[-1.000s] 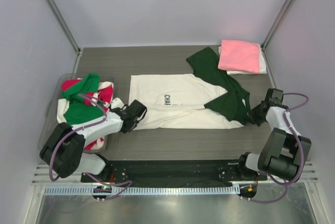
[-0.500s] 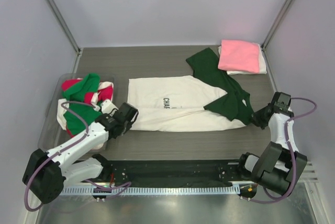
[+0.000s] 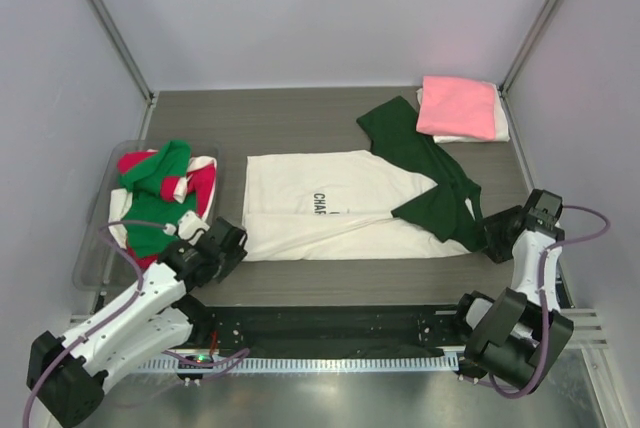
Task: Fold and stack the t-shirts
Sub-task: Fold the tshirt
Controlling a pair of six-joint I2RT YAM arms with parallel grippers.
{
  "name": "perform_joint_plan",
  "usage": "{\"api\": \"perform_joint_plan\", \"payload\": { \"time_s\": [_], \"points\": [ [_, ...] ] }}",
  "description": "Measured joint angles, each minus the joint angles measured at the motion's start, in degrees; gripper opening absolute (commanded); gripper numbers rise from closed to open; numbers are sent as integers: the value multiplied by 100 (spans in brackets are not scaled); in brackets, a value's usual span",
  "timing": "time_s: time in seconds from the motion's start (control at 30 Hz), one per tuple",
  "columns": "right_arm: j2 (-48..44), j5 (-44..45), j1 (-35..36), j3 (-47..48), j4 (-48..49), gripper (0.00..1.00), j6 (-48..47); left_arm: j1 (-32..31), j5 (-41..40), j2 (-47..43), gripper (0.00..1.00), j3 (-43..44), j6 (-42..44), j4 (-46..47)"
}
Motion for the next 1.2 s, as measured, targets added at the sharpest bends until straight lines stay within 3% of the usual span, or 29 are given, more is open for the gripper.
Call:
{"api": "perform_joint_plan", "payload": {
  "time_s": [0.03,0.13,0.33,0.43,0.53,0.63,1.0,1.1,1.2],
  "points": [
    [-76,-50,-2,0,-28,81,7,-7,-4,-87,55,37,42,-74],
    [-356,-229,0,9,-79,87,-13,-9,-48,-155,58,562,380,-378],
    [-656,-367,498,669,-267,87,-136,-11,-343,321,61,2549,1611,-699],
    [-313,-105,1613,1541,-162,87,-188,-13,-560,380,65,3047,2271,-837],
    [704,219,2850,2736,101,87,-341,-13,-820,354,68,3178,2787,-1008],
    [2114,330,3397,4083,422,87,-619,-13,-1027,293,68,3128,3163,-1071],
    [7611,402,3724,9766,879,88,-1805,-13,-1478,125,67,2529,3803,-940],
    [8568,424,3724,10684,1110,87,-1980,-11,-1499,170,67,2520,3869,-907],
    [9047,472,3722,10810,1456,86,-2129,-11,-1526,323,66,2520,3886,-892]
  ]
}}
